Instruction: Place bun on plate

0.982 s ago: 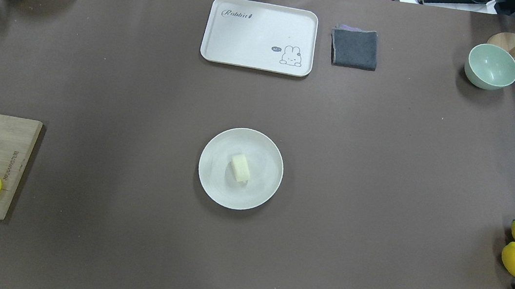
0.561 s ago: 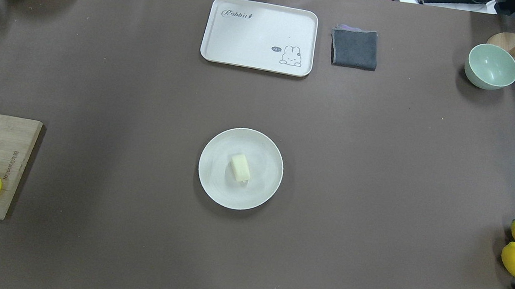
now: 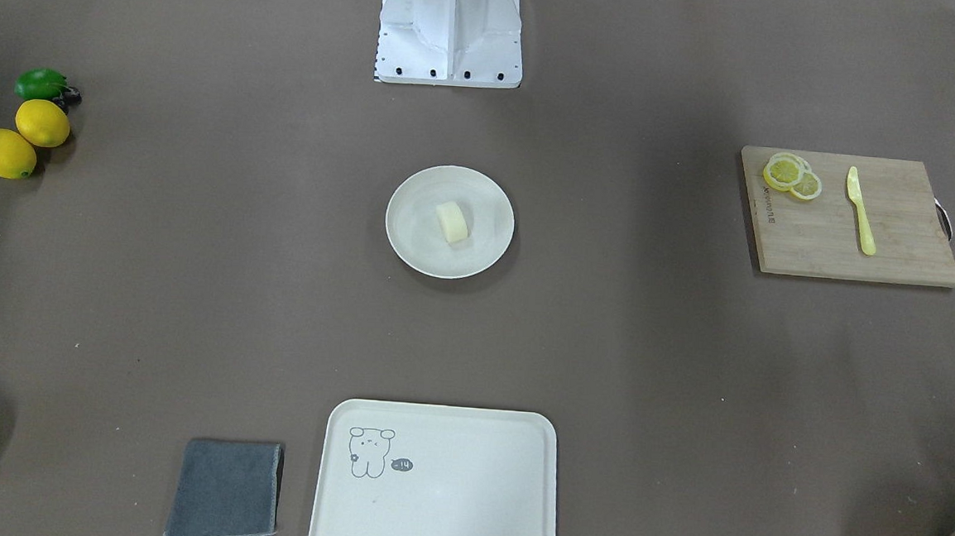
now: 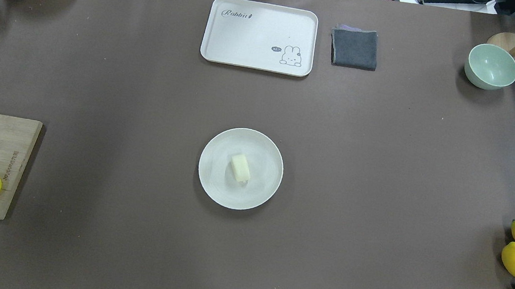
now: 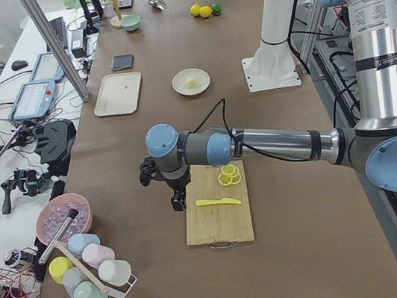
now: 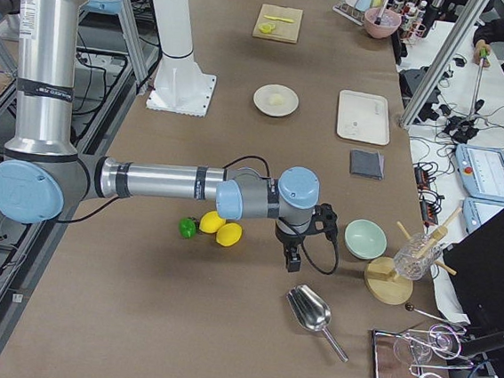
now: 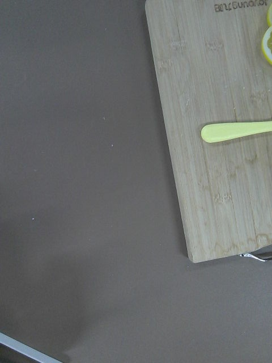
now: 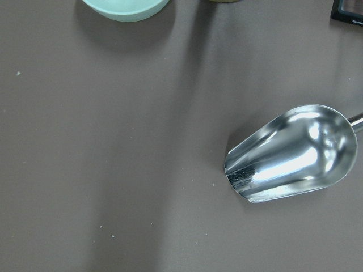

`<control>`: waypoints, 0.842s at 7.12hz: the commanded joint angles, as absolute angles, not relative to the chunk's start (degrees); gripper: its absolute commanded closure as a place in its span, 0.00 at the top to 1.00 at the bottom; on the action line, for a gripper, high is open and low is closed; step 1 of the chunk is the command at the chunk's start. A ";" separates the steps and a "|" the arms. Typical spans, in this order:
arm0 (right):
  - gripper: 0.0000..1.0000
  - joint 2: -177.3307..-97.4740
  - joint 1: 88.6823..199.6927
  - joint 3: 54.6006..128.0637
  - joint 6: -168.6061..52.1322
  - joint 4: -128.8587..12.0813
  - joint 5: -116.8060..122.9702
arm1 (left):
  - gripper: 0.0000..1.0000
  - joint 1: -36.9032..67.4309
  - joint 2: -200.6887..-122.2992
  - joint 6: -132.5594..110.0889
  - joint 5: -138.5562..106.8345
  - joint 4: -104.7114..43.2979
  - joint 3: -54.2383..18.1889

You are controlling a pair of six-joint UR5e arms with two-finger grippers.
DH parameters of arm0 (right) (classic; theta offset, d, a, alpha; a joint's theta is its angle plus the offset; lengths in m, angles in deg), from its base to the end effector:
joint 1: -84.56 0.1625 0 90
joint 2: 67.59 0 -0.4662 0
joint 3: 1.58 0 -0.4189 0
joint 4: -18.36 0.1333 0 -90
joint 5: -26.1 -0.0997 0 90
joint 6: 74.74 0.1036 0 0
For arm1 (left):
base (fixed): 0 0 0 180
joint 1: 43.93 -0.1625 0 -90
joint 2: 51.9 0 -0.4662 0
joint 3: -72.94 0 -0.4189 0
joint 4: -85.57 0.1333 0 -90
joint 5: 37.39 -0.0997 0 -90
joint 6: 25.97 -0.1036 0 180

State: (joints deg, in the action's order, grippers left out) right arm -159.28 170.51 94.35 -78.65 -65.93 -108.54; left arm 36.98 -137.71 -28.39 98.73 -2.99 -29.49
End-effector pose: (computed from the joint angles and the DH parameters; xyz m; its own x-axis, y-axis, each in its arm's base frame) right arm 0.0240 -0.5179 0.6529 0.6948 -0.2380 0.6787 0.1172 0.9685 0.2196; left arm 0.0192 -0.4911 0.6269 0.6637 0.2350 -0.7101 -0.1851 0.9714 0.1485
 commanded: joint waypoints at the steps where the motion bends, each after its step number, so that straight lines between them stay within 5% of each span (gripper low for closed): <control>1: 1.00 -158.38 170.43 94.40 -78.61 -67.86 -108.54 | 0.98 37.28 -136.89 -31.60 98.75 -3.02 -29.53; 6: 1.00 -157.33 170.43 94.40 -78.61 -67.86 -108.72 | 0.98 37.28 -137.33 -31.68 98.84 -3.11 -28.74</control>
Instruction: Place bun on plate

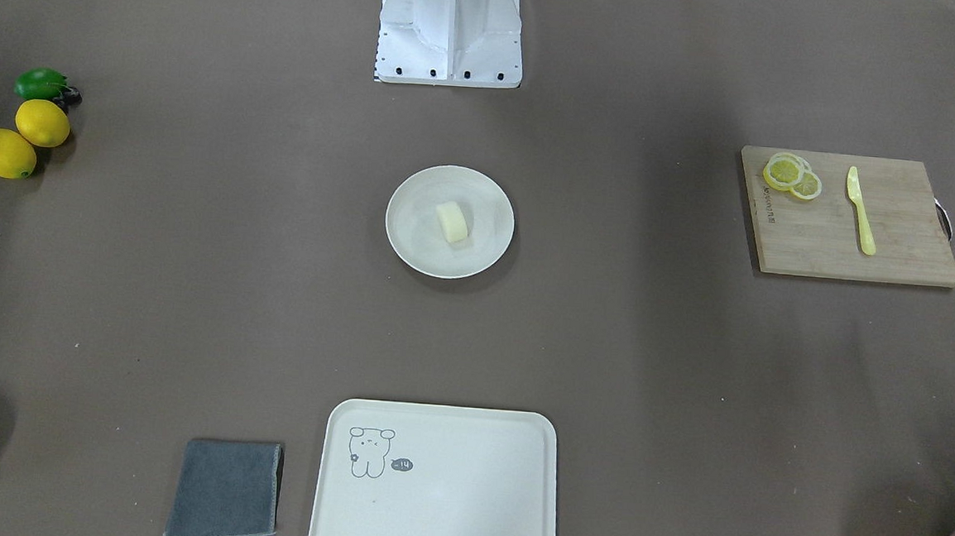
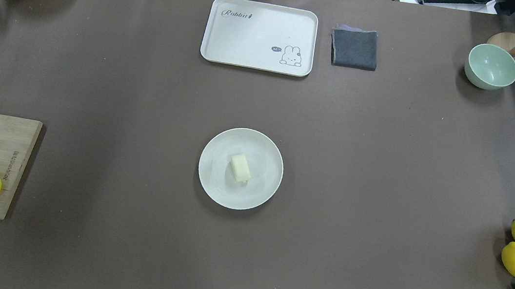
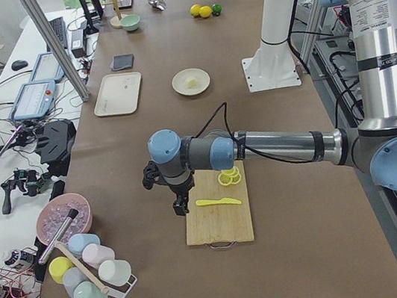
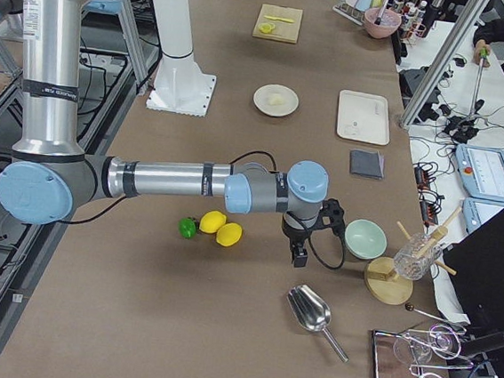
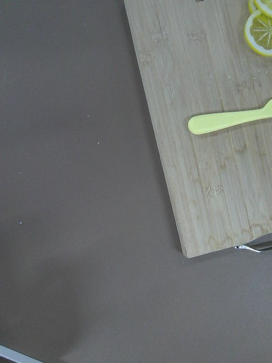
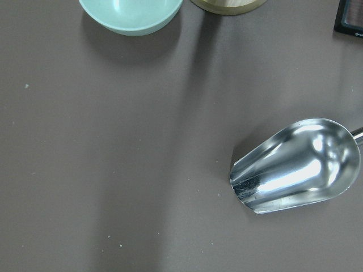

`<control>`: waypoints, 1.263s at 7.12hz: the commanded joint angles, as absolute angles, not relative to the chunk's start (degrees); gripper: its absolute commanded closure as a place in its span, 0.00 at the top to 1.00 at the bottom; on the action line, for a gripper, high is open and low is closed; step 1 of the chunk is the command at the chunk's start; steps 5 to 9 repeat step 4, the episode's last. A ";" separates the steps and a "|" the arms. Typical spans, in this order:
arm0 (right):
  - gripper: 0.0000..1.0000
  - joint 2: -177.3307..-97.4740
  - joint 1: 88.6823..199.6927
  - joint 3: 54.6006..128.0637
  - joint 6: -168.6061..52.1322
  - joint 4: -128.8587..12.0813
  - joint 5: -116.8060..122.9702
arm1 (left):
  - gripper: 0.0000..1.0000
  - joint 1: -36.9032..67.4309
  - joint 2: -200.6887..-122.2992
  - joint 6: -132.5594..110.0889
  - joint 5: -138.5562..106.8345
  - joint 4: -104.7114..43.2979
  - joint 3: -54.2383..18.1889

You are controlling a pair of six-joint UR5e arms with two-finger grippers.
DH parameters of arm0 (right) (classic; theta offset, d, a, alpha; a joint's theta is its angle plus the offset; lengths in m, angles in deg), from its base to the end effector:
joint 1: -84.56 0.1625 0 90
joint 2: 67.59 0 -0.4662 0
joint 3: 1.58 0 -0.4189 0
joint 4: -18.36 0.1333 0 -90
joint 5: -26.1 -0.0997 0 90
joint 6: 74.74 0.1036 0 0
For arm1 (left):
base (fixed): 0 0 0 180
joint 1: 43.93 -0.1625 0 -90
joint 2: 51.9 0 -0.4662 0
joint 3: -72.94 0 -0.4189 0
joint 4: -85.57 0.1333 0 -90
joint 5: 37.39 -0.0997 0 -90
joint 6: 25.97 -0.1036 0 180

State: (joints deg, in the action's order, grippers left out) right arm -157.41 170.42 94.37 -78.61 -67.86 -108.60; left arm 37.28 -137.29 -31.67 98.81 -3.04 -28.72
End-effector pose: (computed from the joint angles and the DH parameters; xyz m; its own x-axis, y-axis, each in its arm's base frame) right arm 0.0221 -0.5318 0.6393 0.6938 -0.2380 0.6797 0.1182 0.9687 0.2185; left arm 0.0162 -0.4878 0.6373 0.6547 0.2729 -0.7049 -0.2182 0.9611 0.1695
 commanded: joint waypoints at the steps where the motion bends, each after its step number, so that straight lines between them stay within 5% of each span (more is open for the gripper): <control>1: 1.00 -157.33 170.43 94.40 -78.61 -67.86 -108.81 | 0.98 37.28 -137.42 -31.68 98.84 -3.11 -28.74; 9: 1.00 -157.42 170.16 94.40 -78.52 -67.86 -109.07 | 0.98 37.28 -137.51 -31.68 98.84 -3.02 -29.45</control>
